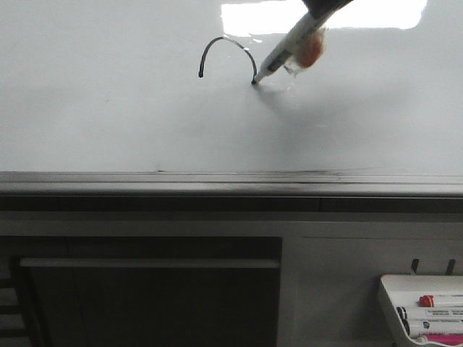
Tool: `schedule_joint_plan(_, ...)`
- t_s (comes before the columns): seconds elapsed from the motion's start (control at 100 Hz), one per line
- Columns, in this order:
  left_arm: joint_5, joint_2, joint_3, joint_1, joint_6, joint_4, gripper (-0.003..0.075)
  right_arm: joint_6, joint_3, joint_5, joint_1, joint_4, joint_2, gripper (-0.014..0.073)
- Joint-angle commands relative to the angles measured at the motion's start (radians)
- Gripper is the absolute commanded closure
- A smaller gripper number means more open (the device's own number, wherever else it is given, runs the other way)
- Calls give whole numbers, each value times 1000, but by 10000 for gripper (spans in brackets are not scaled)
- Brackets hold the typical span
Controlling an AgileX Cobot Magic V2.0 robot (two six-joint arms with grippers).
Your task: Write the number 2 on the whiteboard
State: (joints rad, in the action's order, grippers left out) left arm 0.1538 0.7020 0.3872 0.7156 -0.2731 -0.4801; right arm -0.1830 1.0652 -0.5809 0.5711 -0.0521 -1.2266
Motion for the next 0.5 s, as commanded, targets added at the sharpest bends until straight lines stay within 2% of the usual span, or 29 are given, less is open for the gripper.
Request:
schedule_joint_plan(0.0,78,-2,34,0,-10,17,739,3,8,87,28,4,-6,652)
schedule_joint_plan(0.13,78,-2,34,0,-10,17,739,3,21,134,84,4,-87,652)
schedule_joint_plan(0.28,76,-2,34,0,-10,17,739,11,24,123,90,6,-106,652)
schedule_joint_plan(0.49,76,-2,34,0,-10,17,739,21,5,0,23,-8,0,652)
